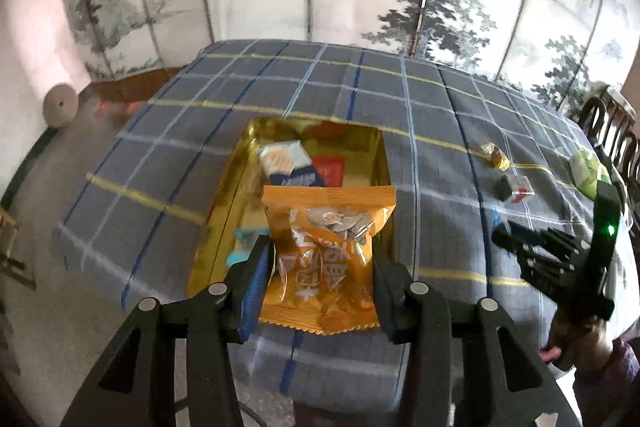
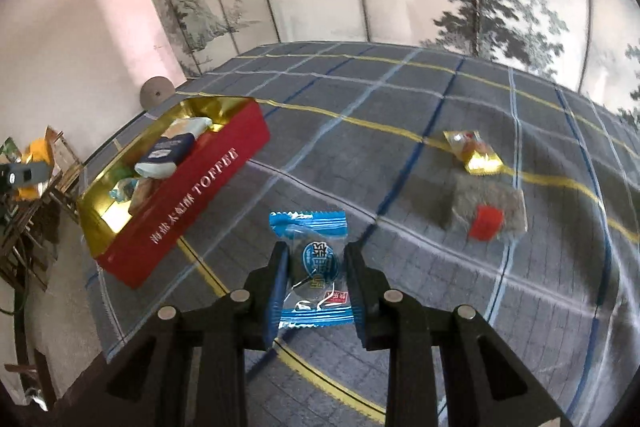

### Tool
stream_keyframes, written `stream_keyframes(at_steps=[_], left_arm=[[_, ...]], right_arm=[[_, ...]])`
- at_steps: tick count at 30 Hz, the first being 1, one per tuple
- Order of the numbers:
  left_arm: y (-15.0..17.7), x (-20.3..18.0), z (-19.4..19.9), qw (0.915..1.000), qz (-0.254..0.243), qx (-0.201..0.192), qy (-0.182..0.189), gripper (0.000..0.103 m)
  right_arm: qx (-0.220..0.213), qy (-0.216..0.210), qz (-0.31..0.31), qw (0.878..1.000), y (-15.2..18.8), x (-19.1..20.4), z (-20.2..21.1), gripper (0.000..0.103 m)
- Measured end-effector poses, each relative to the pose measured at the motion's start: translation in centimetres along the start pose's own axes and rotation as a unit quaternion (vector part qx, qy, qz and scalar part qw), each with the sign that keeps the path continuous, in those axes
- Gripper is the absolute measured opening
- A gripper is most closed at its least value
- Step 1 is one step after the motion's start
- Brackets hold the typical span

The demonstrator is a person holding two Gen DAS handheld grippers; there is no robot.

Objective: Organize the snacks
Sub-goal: 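Lower the orange packet into the gold tin and open the left tool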

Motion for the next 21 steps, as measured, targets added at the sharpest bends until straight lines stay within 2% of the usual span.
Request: stream_keyframes(at_steps=[4, 6, 10, 21], left_arm=[[-2.4, -1.3, -2.9, 0.9999, -0.011, 0.004, 0.012, 0.043], [-3.6, -1.8, -4.7, 0.9999, -0.016, 0.001, 0.001, 0.043], [-5.4, -2.1, -8.4, 0.9997, -0.009, 0.021, -0.001, 0.043], [-7.0, -3.4, -14.2, 0.9986, -0.025, 0.040, -0.023, 0.044]], right_arm=[[0.004, 0.008, 0.002, 1.000, 0.5, 0.2, -0.1, 0.028], [0.005, 0.009, 0.002, 1.000, 0.6, 0.2, -0.3, 0.028], [0.007, 0.011, -0.001, 1.000, 0.8, 0.0, -0.6, 0.028], [0.008, 0.011, -0.009, 1.000, 1.2, -0.6, -1.0, 0.028]])
Point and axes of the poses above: each gripper's, at about its wrist camera, not at the fingertips, and z roughly against the way its jaws point, x to its left, y to its underside, the point moved 1 cm from there along -z, roughly the way its jaws point, and after that the axes turned 12 degrees about z, right-handed, at the moved point
